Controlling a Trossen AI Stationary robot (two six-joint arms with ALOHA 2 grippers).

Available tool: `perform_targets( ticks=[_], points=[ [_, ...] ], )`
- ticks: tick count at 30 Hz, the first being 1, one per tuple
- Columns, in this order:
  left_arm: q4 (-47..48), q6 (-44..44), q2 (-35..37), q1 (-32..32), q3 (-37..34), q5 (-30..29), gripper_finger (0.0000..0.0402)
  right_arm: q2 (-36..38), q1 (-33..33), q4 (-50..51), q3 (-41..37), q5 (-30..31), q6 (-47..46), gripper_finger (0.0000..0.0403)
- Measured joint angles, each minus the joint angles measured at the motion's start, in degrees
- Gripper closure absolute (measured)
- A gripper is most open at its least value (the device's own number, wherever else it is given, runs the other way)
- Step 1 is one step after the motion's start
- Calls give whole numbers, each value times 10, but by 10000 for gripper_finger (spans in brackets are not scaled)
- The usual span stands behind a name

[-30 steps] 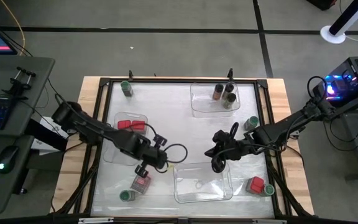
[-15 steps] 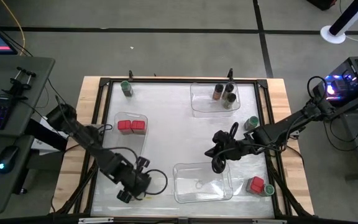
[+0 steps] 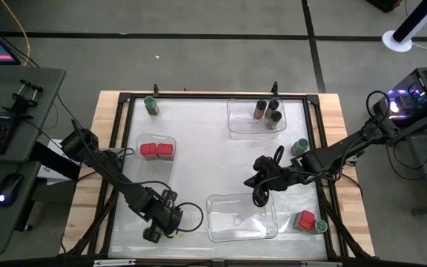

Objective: Sort spices by type
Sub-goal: Put the red seasoning can into the middle left transparent bin

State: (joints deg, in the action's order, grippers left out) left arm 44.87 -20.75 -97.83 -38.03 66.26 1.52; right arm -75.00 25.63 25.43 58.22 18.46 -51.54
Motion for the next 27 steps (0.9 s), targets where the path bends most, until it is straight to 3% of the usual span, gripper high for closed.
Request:
perform_targets(
  ticks=[11,27],
  points=[
    [-39,88,-32,70,3,-6,401,0,0,0,0,0,-9,402],
    [-107,289,-37,264,0,-129,401,0,0,0,0,0,-11,402]
  ],
)
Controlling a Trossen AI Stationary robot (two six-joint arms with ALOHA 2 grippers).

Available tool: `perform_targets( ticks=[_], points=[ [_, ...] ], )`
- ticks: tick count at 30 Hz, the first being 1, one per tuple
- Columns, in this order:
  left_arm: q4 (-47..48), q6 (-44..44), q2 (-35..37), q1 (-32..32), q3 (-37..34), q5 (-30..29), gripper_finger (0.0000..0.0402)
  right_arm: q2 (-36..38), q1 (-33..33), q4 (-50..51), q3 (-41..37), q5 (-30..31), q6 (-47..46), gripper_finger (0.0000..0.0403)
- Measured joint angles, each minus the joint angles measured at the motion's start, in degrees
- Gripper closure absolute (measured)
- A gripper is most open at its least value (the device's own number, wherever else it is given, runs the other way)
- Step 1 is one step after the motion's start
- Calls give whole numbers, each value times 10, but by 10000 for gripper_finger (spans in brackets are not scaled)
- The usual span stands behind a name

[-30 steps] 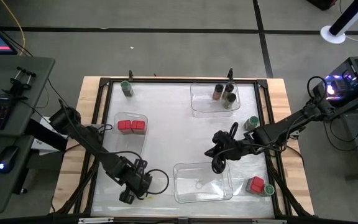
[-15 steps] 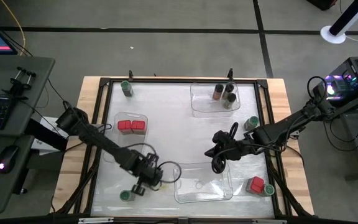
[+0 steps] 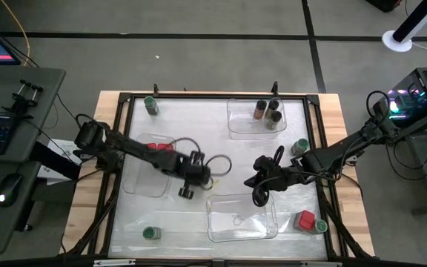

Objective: Sort spices by type
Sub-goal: Put the red seasoning can into the middle left transparent bin

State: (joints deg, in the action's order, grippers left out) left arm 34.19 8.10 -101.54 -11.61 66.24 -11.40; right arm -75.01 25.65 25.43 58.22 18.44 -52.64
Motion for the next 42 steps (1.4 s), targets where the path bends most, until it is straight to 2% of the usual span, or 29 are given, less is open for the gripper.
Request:
perform_targets(
  ticks=[6,11,13,17,20,26,31,34,39,42],
  points=[
    [-101,2,-1,60,0,18,401,0,0,0,0,0,1,402],
    [-243,38,-5,74,0,52,401,0,0,0,0,0,11,402],
    [-261,64,-6,75,6,49,401,0,0,0,0,0,12,402],
    [-194,56,19,75,57,-1,401,0,0,-3,0,0,12,402],
    [-108,27,56,75,89,-8,401,0,-6,-5,0,0,17,402],
    [43,-80,110,68,93,-9,401,0,-48,-11,0,-7,22,402],
    [66,-182,124,44,51,-27,401,0,-97,-32,0,-77,90,402],
    [62,-274,122,34,23,-6,401,0,-125,-42,0,-112,128,402],
    [76,-440,120,19,-9,24,401,0,-153,-41,0,-130,179,402],
    [126,-489,119,16,-10,41,401,0,-163,-38,0,-130,182,402]
  ],
)
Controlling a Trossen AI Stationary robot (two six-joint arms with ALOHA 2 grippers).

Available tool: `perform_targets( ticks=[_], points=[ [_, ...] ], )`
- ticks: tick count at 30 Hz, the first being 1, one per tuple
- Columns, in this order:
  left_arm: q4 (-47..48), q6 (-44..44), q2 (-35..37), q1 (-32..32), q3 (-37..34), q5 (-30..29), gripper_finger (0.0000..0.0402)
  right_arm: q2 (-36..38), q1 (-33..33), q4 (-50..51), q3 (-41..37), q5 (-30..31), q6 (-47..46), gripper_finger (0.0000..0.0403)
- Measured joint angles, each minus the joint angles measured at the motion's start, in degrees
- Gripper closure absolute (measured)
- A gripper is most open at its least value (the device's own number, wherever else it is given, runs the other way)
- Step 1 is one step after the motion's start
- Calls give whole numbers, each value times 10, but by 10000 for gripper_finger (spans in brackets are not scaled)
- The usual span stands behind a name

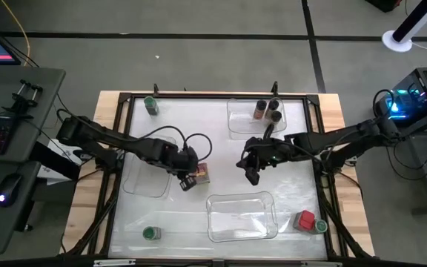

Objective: Sort spices by type
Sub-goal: Put the red seasoning can into the middle left transparent bin

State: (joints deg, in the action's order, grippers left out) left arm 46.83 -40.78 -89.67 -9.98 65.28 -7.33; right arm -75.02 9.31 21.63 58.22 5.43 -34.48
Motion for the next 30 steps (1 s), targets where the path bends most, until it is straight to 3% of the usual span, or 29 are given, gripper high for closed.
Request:
perform_targets(
  ticks=[8,16,22,27,30],
  points=[
    [0,61,-74,33,0,68,401,-17,-44,22,0,0,-55,402],
    [-18,146,-132,67,0,68,401,-66,-76,7,0,-18,-140,402],
    [-157,217,-136,91,0,66,401,-87,-78,22,0,-53,-177,402],
    [-271,244,-136,116,0,66,401,-83,-78,72,0,-62,-159,402],
    [-361,307,-141,126,0,64,401,-81,-83,93,0,-74,-134,402]
  ],
)
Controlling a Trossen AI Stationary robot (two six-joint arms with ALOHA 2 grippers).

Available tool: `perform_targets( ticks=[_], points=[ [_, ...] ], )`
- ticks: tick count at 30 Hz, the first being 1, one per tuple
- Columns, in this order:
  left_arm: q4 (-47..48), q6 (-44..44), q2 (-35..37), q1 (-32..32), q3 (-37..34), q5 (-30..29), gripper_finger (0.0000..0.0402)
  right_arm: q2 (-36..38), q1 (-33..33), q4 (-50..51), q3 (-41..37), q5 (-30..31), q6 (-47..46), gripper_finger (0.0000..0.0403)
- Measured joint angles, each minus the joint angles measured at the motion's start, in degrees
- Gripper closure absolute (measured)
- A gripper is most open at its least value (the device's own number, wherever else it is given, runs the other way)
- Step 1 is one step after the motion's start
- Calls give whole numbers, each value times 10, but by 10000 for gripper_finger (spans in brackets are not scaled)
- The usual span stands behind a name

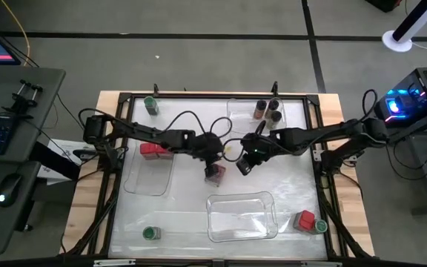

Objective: Sort spices by type
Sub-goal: Put the red seasoning can into the middle left transparent bin

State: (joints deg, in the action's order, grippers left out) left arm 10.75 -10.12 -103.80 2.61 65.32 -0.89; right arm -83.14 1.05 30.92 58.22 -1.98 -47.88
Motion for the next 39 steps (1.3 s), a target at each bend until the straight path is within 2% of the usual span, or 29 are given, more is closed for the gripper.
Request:
perform_targets(
  ticks=[3,9,13,15,17,22,26,33,39],
  points=[
    [-39,73,2,10,6,-5,401,0,-8,16,0,-6,25,402],
    [137,76,84,20,35,8,401,-5,-35,13,0,-40,96,402],
    [150,44,138,-8,-1,50,401,-36,-65,-14,0,-112,137,402],
    [135,21,160,-31,-26,52,401,-60,-77,-43,0,-146,153,402],
    [122,-5,174,-57,-57,42,401,-87,-84,-73,0,-154,157,402],
    [74,-93,170,-113,-117,16,401,-139,-90,-151,0,-156,143,402],
    [45,-136,152,-131,-142,2,401,-164,-86,-182,0,-148,117,402],
    [10,-136,100,-141,-149,2,401,-193,-74,-203,0,-116,70,402],
    [-57,-137,50,-134,-149,2,402,-194,-61,-206,0,-77,49,402]
  ],
)
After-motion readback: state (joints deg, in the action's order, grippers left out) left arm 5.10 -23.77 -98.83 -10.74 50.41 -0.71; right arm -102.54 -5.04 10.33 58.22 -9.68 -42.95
